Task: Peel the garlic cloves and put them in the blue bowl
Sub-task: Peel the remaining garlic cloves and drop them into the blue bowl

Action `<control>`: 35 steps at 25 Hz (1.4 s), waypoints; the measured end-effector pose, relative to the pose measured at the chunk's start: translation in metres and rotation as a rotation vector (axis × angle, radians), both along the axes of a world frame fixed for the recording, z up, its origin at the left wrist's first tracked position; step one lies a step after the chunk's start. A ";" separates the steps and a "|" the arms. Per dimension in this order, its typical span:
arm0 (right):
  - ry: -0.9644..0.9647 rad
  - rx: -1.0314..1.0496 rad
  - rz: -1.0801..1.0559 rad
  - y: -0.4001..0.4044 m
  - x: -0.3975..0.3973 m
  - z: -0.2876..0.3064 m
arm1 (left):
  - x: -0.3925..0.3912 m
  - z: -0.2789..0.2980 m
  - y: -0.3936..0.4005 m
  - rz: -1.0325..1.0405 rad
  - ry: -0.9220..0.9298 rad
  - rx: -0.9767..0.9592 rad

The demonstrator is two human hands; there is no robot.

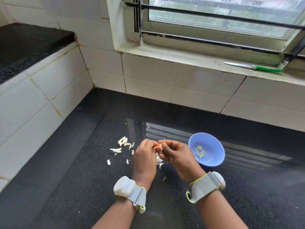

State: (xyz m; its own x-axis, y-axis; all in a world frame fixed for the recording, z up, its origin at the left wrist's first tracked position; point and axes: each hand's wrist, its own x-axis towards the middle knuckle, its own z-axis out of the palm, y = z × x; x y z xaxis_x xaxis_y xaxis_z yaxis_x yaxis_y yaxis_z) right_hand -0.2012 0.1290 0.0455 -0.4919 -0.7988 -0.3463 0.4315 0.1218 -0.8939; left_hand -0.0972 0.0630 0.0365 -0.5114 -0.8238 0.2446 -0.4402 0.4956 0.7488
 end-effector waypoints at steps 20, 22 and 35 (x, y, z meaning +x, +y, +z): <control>0.481 0.149 -0.049 0.007 0.000 -0.004 | 0.003 0.003 -0.008 0.083 -0.038 0.358; 0.608 0.167 -0.054 0.007 -0.001 -0.003 | 0.003 0.004 -0.011 0.103 0.022 0.447; 0.813 0.073 -0.077 0.004 0.005 0.000 | -0.002 0.016 -0.010 0.068 0.285 0.874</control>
State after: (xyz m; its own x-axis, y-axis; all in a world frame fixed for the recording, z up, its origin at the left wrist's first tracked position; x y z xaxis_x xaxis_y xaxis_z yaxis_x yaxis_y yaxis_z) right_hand -0.1966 0.1327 0.0459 -0.6640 -0.7420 0.0922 -0.3384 0.1883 -0.9220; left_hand -0.0994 0.0527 0.0528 -0.4712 -0.8008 -0.3697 -0.1890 -0.3177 0.9292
